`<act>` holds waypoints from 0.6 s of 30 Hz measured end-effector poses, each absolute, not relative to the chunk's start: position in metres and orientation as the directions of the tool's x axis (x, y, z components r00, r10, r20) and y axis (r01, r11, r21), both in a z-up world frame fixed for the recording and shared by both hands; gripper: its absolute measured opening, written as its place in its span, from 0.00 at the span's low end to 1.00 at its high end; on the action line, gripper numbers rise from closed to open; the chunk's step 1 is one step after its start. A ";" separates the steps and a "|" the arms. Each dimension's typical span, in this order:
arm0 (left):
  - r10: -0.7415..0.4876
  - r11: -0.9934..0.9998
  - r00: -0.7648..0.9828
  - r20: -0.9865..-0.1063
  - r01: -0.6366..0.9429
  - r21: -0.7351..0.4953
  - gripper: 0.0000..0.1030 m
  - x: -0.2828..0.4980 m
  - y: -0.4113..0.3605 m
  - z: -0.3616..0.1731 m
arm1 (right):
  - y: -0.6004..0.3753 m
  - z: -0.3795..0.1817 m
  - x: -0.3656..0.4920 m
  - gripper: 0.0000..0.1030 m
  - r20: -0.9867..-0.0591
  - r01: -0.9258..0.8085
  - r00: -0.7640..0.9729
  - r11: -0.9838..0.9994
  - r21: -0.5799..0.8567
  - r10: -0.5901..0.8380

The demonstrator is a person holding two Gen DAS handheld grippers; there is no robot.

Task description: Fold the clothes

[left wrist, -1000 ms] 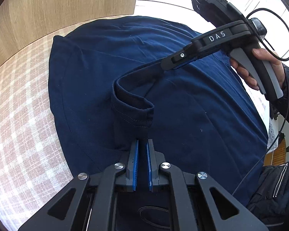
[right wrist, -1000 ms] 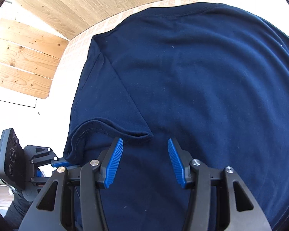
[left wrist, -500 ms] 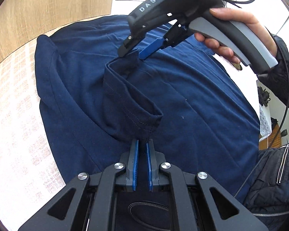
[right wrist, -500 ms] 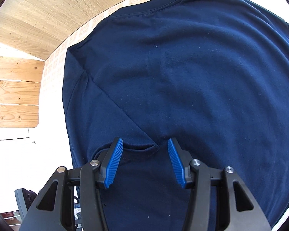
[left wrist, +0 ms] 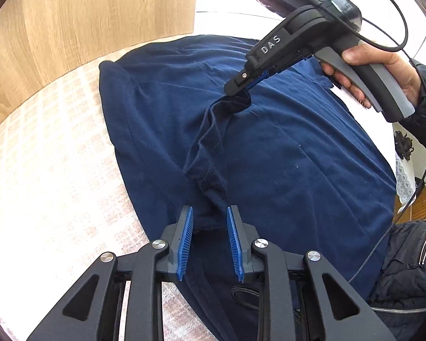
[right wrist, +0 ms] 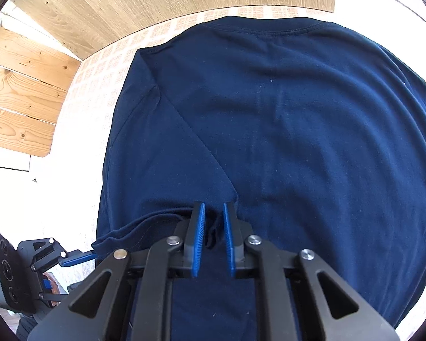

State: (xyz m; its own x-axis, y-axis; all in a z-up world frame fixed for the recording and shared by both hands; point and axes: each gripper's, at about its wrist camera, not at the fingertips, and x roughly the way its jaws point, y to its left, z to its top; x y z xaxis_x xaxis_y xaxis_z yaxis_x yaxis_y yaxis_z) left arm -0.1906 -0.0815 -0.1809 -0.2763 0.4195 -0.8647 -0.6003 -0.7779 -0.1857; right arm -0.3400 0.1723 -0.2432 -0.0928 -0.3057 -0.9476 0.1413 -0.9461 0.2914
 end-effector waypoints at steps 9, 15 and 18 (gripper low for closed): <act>0.435 -0.758 -0.236 -0.869 -0.617 -0.212 0.27 -0.226 -0.060 -0.193 | 0.175 -0.243 -0.327 0.10 -0.954 0.137 -0.107 -0.955 0.264 -0.280; 0.483 -0.713 -0.203 -0.852 -0.655 -0.248 0.05 -0.211 -0.054 -0.186 | 0.228 -0.235 -0.313 0.36 -0.948 0.021 -0.120 -0.956 0.294 -0.294; 0.488 -0.715 -0.200 -0.850 -0.650 -0.257 0.05 -0.206 -0.054 -0.185 | 0.223 -0.231 -0.314 0.46 -0.949 0.025 -0.140 -0.959 0.281 -0.281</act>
State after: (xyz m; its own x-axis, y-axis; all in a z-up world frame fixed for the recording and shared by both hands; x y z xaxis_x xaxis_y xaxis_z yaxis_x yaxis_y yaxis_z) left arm -0.2061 -0.0537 -0.1847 -0.2004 0.4880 -0.8495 -0.6500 -0.7150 -0.2574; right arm -0.3145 0.2234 -0.2308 -0.1404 -0.2814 -0.9493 0.0251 -0.9595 0.2807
